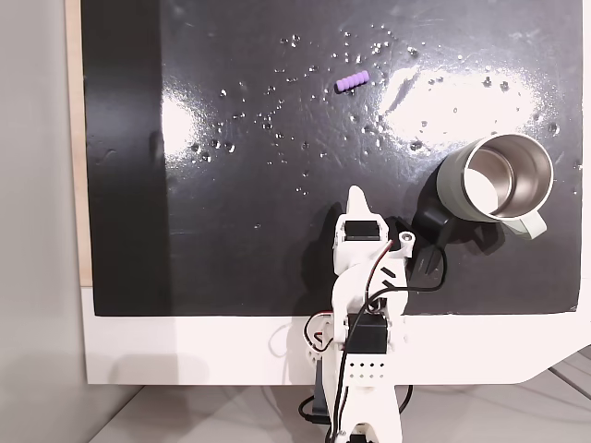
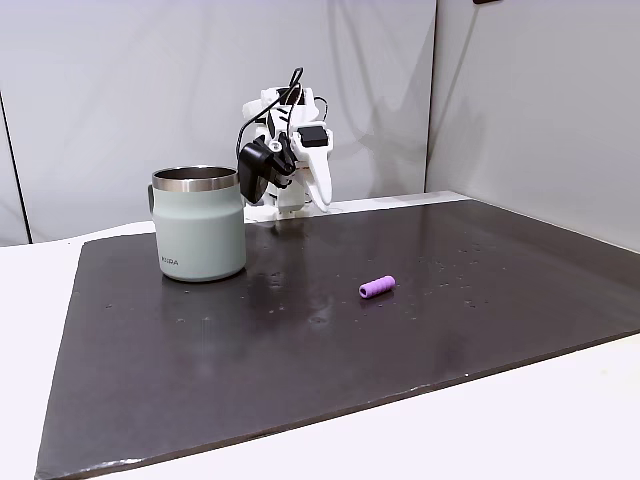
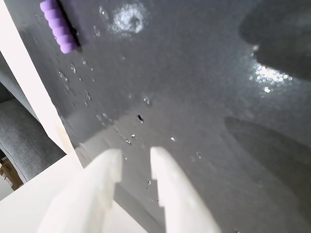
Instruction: Grasp a pengrip and put it in the cup.
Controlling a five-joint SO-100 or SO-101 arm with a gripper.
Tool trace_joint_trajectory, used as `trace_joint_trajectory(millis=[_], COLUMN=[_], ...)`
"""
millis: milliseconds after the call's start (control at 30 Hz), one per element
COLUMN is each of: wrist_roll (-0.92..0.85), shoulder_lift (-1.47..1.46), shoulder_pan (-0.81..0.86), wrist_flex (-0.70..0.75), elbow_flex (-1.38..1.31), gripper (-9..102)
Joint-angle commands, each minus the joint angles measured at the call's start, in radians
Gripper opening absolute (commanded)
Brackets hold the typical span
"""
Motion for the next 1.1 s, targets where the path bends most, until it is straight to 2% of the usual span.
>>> trace_joint_trajectory(millis=[0, 300, 533, 900, 1067], wrist_roll=[-0.012, -0.017, -0.078, -0.109, -0.112], shoulder_lift=[0.009, 0.009, -0.017, -0.657, -0.985], shoulder_pan=[-0.014, -0.012, 0.023, 0.032, 0.037], wrist_flex=[-0.109, -0.094, -0.043, -0.031, 0.06], elbow_flex=[0.025, 0.009, -0.183, -0.724, -1.028], gripper=[0, 0, 0, 0, 0])
